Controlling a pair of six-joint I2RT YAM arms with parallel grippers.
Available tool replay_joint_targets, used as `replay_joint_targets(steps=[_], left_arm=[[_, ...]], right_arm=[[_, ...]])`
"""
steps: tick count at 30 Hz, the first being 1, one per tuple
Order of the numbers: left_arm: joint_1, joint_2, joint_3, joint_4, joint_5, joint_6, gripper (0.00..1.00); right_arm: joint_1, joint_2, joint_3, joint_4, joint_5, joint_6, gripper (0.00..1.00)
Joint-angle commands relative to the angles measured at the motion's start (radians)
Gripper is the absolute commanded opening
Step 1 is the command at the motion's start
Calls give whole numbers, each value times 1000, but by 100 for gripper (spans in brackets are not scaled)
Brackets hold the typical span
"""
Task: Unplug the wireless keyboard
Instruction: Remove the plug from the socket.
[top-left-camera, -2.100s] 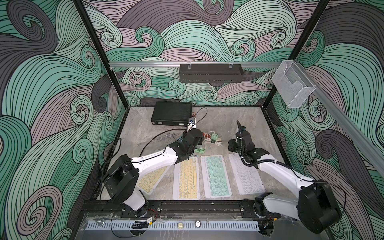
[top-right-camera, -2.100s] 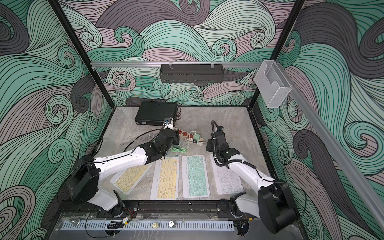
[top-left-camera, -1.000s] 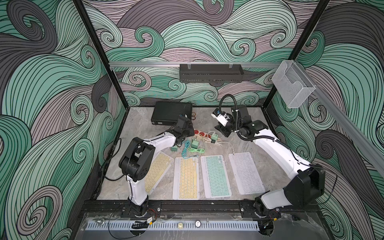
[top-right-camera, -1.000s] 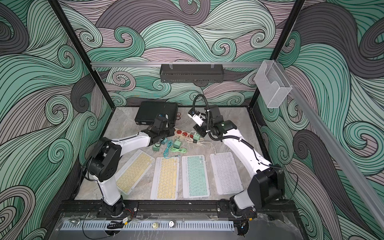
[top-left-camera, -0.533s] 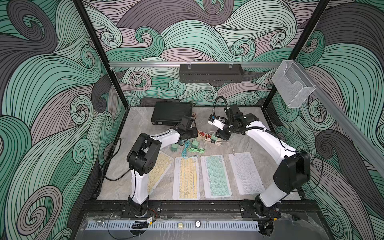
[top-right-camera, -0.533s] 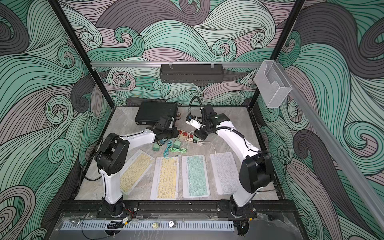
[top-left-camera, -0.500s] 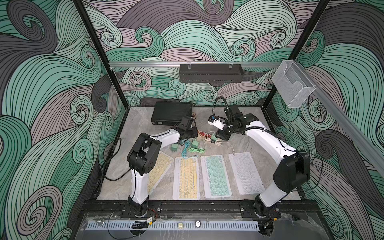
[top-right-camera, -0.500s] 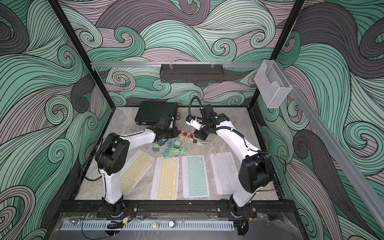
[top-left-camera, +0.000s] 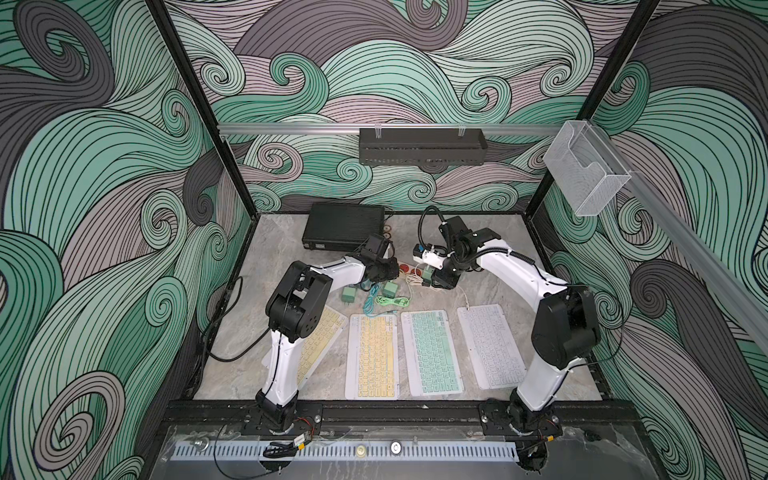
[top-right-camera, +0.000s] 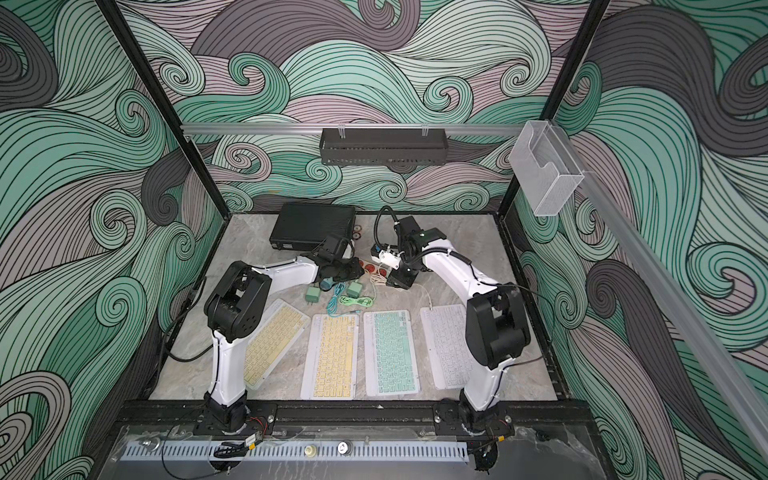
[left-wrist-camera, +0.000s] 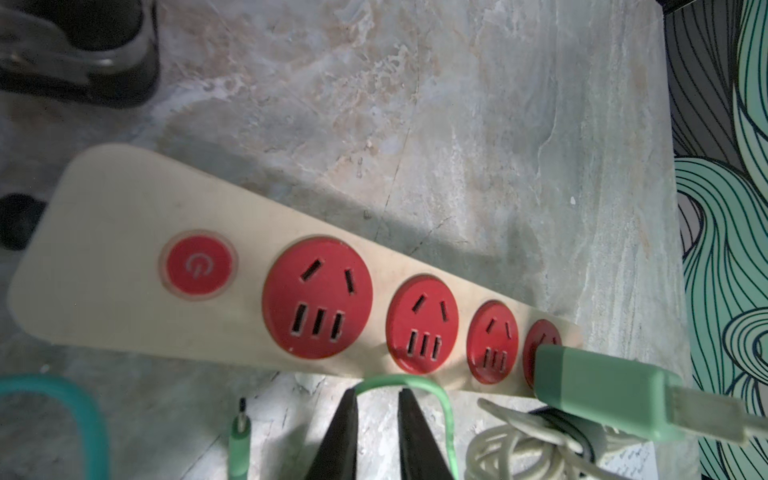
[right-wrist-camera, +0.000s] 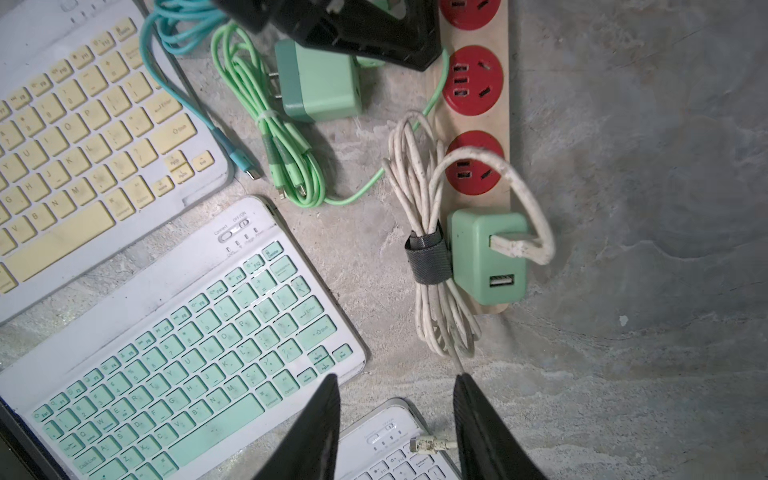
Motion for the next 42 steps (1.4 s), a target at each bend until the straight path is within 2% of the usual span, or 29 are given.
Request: replay_joint_targets(steps=[1,7,10,17,26,39,42], left_arm=[[-1,17,39,-26,27,-6,20],[-3,-77,-67,67,-47,-6,15],[-3,-123,-101,103,-65,8,15],[-3,-106,-25,68,-33,21,15],[-3,66,221,-85,-3,83,16],[-1,150,204,-17,129,91,16],[6,163,186,16,143,57,16]], right_arm=[[-4,22,43,-29,-13,-25,46],[-3,54,65,41,15,25,44],[-3,45,44,101,46,35,49],[-3,60,11,215,50,35,49],[-3,93,0,236,24,0,48],[-4,162,20,201,29,-29,51],[-6,173,24,195,34,-31,48]])
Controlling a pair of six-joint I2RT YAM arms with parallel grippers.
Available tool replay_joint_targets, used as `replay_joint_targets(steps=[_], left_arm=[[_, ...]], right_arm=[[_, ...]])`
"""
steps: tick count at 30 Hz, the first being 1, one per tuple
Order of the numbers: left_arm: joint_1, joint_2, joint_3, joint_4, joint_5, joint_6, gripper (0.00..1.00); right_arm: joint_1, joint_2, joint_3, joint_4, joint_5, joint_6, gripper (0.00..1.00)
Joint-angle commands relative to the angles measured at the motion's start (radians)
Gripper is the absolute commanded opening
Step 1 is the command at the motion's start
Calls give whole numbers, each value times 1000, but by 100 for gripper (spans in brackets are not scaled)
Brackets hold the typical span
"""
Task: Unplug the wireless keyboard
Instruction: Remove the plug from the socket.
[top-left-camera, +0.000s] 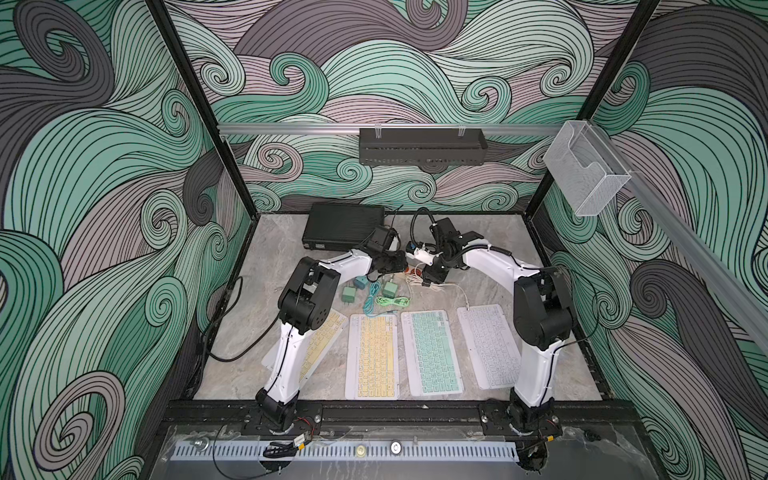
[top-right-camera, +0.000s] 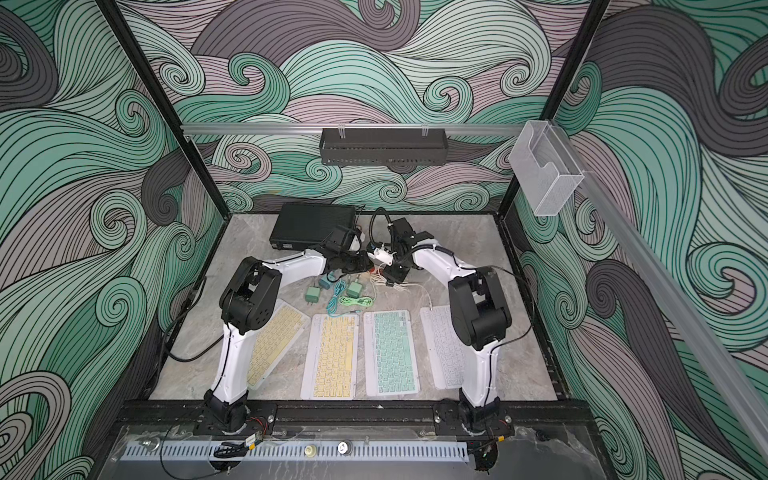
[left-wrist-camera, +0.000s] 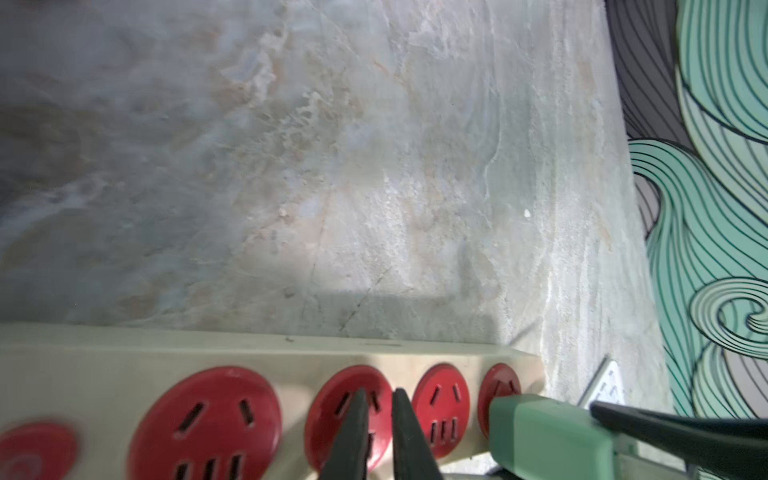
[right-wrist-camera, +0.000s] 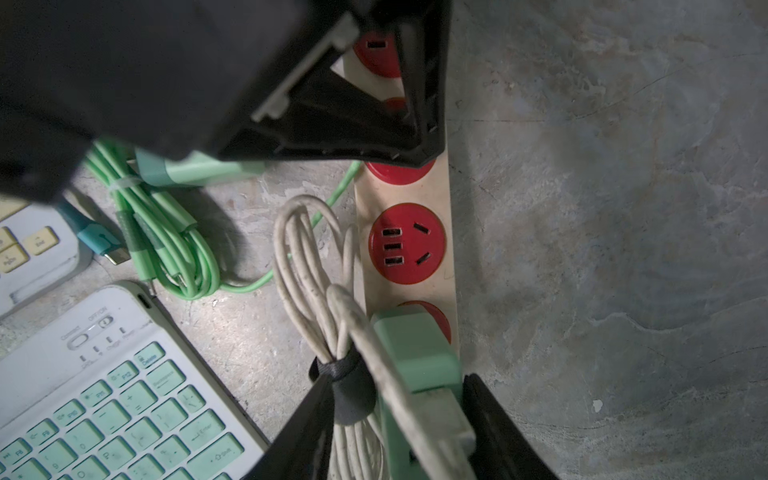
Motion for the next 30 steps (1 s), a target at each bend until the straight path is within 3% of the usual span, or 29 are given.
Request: replay_joint_targets(steps=[1,13,20,25,30], left_arm=[[9,39,-12,43,47,-36,16],[33,93,-183,274,142,-384,14],[39,104,-175,250,165,-418,14],[40,125,-175,238,160,-441,14],[40,153,-175,262,168,-477,14]], right_arm=[[-7,21,7,-36,-12,-27,47],[-19,45,24,-44,-109,-15,36],[-25,61,46,-60,-151,3,28],[-25,95,73,-72,-89,7,13],[-8,96,72,-43,75,-4,0]])
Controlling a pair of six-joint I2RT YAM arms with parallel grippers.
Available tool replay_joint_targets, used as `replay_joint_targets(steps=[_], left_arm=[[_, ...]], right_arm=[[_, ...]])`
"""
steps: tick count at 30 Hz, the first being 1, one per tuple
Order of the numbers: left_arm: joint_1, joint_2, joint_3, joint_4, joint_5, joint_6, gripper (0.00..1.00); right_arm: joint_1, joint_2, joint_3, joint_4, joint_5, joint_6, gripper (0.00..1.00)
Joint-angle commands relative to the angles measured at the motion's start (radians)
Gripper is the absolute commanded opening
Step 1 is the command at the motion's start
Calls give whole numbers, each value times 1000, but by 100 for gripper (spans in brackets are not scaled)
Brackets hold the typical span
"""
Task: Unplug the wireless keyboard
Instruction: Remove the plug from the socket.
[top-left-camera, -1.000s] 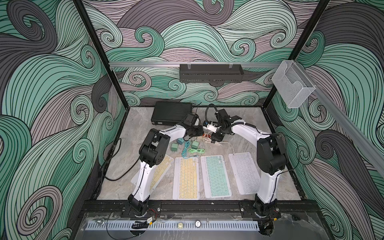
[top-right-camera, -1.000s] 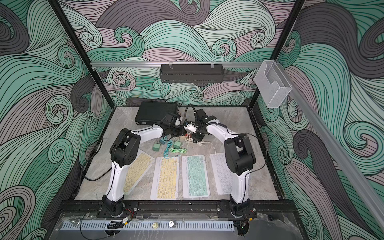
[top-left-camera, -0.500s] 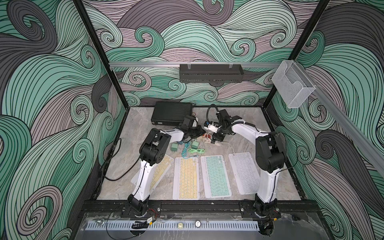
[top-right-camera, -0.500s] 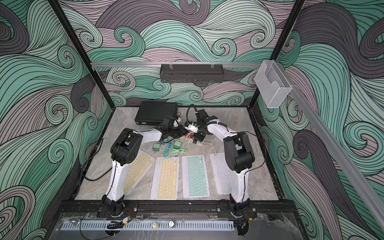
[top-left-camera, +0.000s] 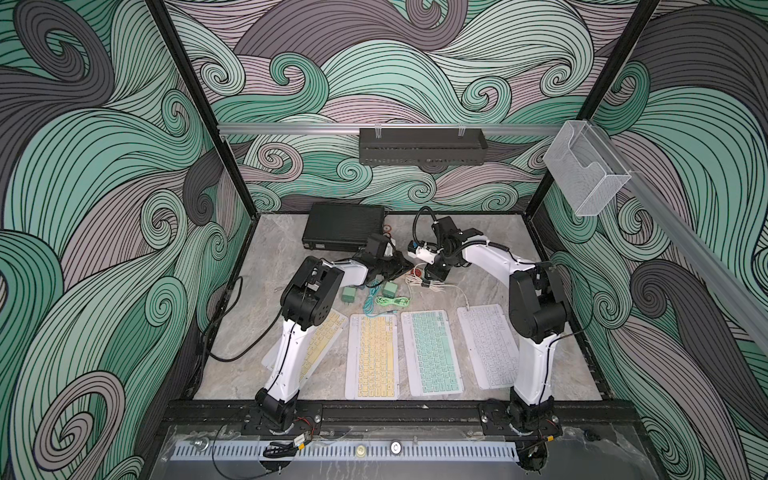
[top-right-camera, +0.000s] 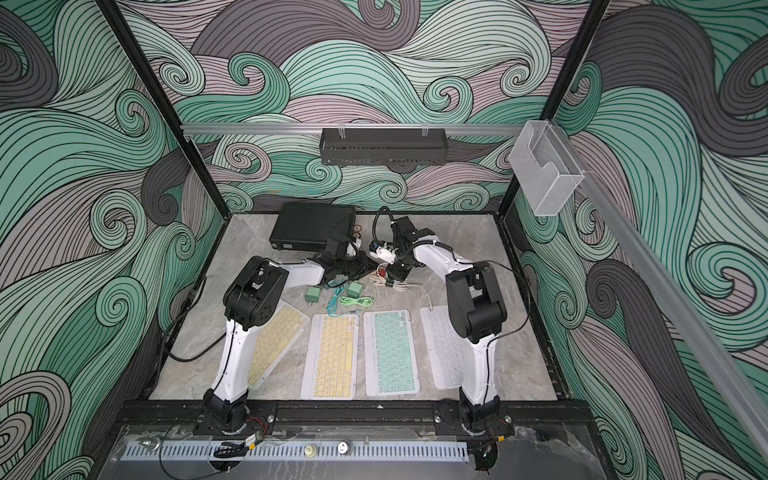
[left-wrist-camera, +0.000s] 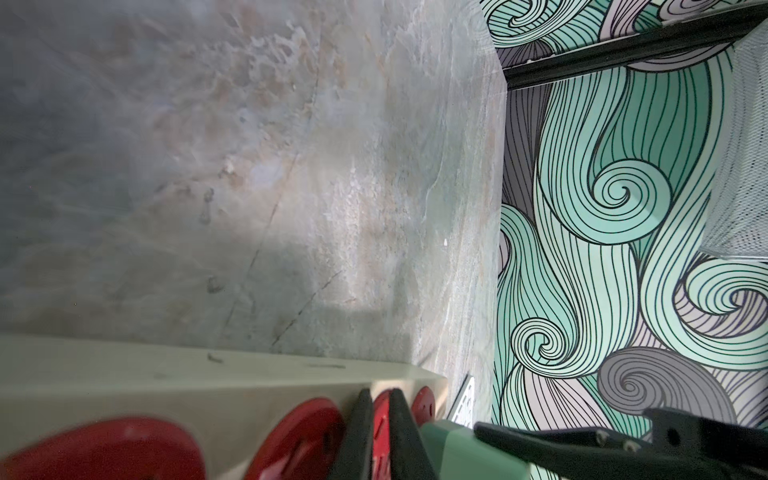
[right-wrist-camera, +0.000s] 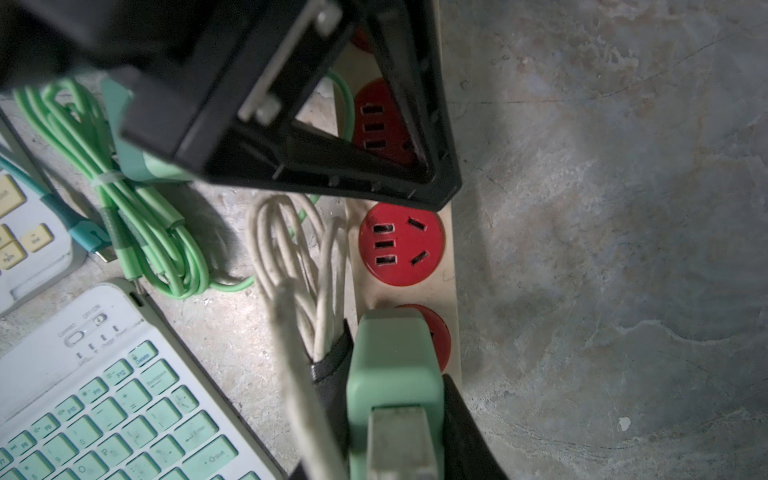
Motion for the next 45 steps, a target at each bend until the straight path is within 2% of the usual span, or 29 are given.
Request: replay_joint_targets(steps=[1,3,5,14,18,23,26,31,36,38,42,45], left_arm=[[10,101,-26,-140,-38,-30,14],[9,110,-27,-133,-35,-46,13],[9,119,-27,-125,-31,-58,13],[9,144,-15,-117,-15,-78,13],[7,142,-16,-121,-19,-78,12],[6,146,-18,-122,-25,-80,11],[6,146,-18,-122,-28,-84,11],[4,148,-26,-127,-40,-92,10],[2,146,-28,-131,-46,-96,9],[3,145,-29,-134,-48,-94,9],[0,146,-27,-135,-49,-94,9],[-2,148,-26,-134,-50,-95,9]], right_arm=[[19,36,13,9,126,-11,0],[26,35,8,11,150,-26,0],[23,34,9,2,116,-40,0],[-9,77,97,-114,-210,-37,0],[-7,97,130,-120,-159,-9,0],[26,93,118,-69,152,-11,0],[39,72,87,-25,216,-32,0],[36,51,67,-20,137,-45,0],[-15,58,110,-91,-190,-3,0],[-33,67,129,-98,-257,29,0],[-28,81,148,-102,-202,35,0],[-4,81,155,-91,-30,19,0]])
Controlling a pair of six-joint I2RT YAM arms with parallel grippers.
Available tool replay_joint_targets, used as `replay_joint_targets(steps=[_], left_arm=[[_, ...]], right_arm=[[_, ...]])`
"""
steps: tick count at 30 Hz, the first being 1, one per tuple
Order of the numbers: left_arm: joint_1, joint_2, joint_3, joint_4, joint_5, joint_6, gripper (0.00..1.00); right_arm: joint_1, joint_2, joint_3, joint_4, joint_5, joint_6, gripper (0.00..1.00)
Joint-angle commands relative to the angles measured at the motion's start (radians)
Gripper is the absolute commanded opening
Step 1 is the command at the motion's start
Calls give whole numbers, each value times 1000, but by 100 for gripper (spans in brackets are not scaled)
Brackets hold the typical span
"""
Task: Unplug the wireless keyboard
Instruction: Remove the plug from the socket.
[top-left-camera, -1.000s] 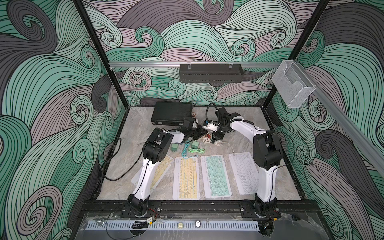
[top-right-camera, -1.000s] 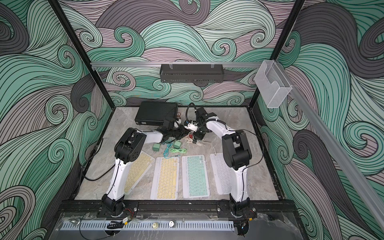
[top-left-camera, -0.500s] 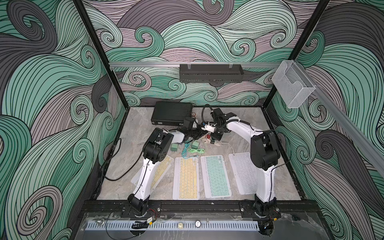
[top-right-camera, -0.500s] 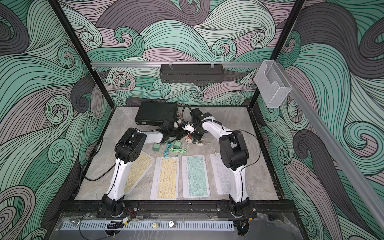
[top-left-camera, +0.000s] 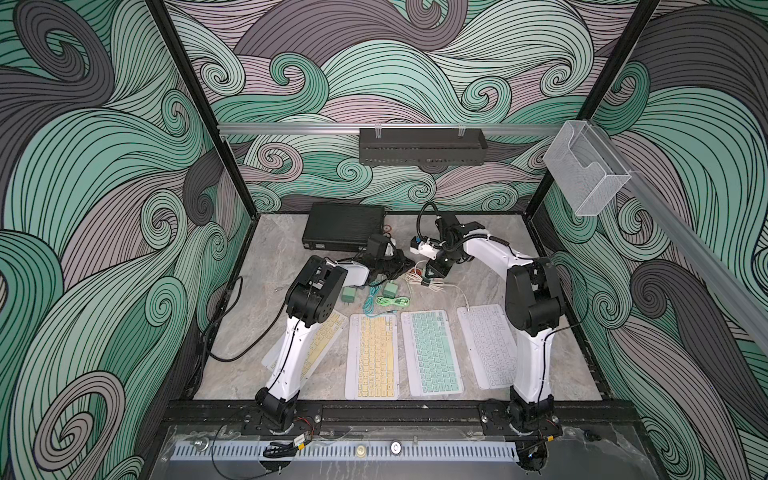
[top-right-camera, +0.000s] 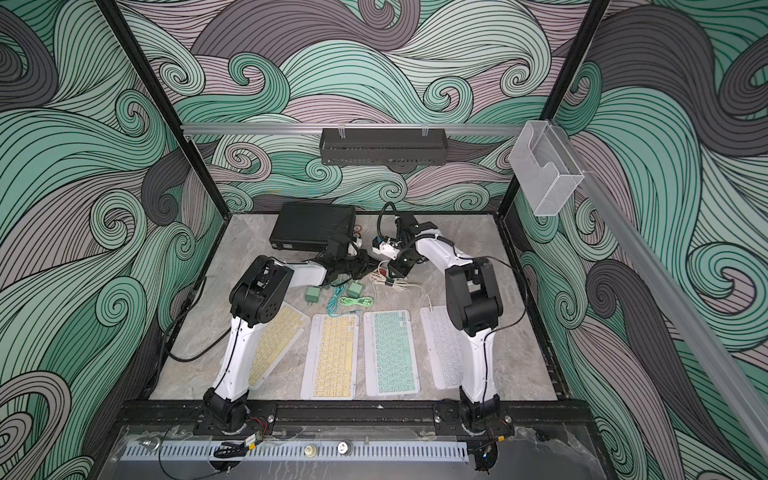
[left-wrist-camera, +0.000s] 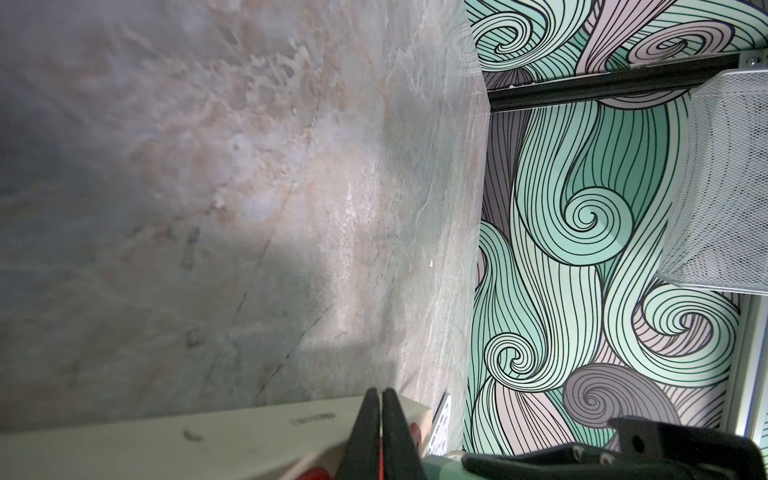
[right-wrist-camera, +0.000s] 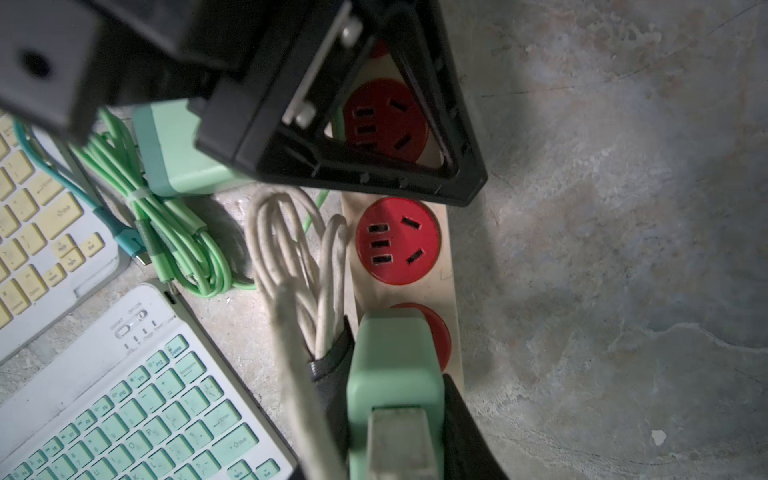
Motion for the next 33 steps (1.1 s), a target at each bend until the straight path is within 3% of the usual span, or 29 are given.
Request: replay_joint_targets(steps=[1,6,10,13,22,33], left_arm=[[-3,93,-52,-211,-64,5,9],[-6,95,-48,-214,-67,6,9],[-6,98,-47,-214,-68,6,9],[-8,98,-47,-216,-69,6,9],[-12,95,-47,-219,-71,7,8],[-14,96,-45,-223,-75,9,8]], right_arm=[[48,14,34,33,123,-15,0],[96,-3,25,85,350,-51,0],[125,-36,-13,144,421,-89,0],[124,-54,-15,136,350,-85,0],[64,-13,101,-57,-20,-5,0],[76,-54,98,-54,107,-27,0]])
